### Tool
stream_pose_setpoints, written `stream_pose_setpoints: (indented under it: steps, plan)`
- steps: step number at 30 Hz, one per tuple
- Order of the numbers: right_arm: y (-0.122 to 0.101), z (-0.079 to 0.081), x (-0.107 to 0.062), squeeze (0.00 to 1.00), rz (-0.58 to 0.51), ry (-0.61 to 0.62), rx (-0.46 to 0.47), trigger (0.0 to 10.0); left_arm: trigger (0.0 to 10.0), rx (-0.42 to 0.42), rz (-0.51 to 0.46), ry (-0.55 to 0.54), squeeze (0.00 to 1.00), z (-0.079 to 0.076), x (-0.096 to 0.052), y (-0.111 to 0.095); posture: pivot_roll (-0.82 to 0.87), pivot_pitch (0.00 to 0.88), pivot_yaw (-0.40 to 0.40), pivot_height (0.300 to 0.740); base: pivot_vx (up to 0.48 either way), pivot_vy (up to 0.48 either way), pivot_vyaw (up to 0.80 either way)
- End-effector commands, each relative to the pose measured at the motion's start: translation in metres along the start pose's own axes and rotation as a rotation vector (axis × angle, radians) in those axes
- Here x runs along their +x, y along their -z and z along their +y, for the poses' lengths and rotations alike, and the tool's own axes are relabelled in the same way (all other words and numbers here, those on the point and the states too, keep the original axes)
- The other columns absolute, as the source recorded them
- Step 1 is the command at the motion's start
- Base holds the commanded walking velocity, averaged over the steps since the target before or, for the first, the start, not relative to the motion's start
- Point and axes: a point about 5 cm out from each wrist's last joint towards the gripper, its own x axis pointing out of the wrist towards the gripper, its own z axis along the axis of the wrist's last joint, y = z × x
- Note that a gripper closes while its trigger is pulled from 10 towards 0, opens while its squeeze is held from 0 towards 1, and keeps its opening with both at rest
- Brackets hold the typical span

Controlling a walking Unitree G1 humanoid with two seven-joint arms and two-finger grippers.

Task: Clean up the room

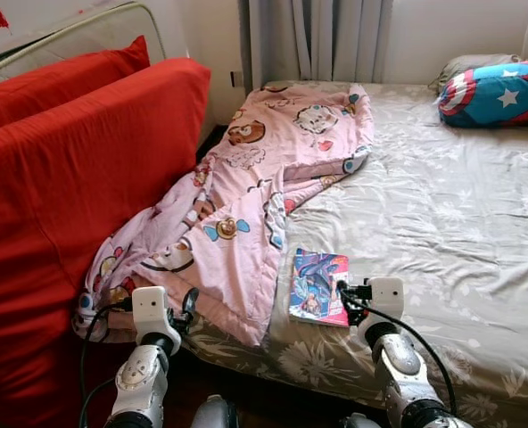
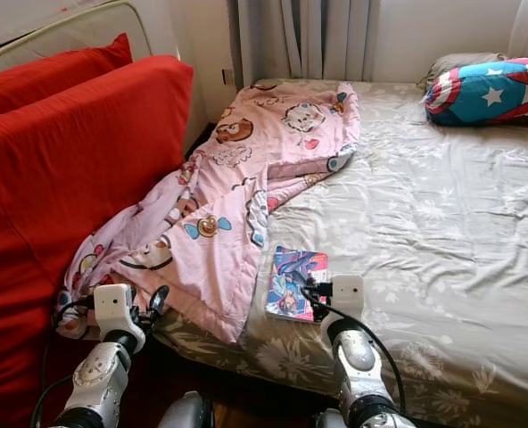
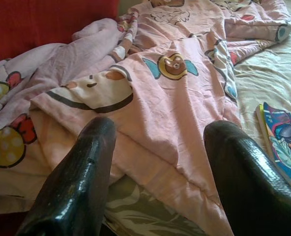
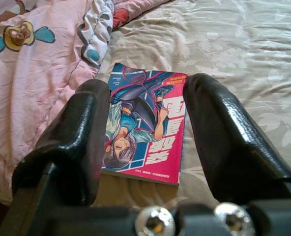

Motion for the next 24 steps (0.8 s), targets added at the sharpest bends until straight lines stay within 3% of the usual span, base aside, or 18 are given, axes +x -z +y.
stream_pose_setpoints:
  steps: [1,15,19,24]
  plan:
    - [0.000,0.003,0.002,0.00,0.019,-0.007,-0.012,10.0,10.0,0.015,0.003,-0.006,0.00,0.004,0.001,-0.002,-0.04,0.039,0.073,0.636,0.000,0.000,0.00]
    - [0.007,-0.002,-0.002,0.00,0.034,-0.006,0.003,10.0,10.0,0.011,0.001,-0.008,0.00,0.005,0.001,-0.003,-0.04,0.043,0.071,0.631,0.000,0.000,0.00]
    - [0.010,-0.002,-0.002,0.00,0.086,-0.006,-0.017,10.0,10.0,0.010,0.001,-0.007,0.00,0.005,0.001,-0.002,-0.04,0.043,0.071,0.631,0.000,0.000,0.00]
    - [0.010,-0.002,-0.003,0.00,0.065,-0.008,-0.006,10.0,10.0,0.010,0.002,-0.006,0.00,0.004,0.001,-0.002,-0.04,0.042,0.070,0.593,0.000,0.000,0.00]
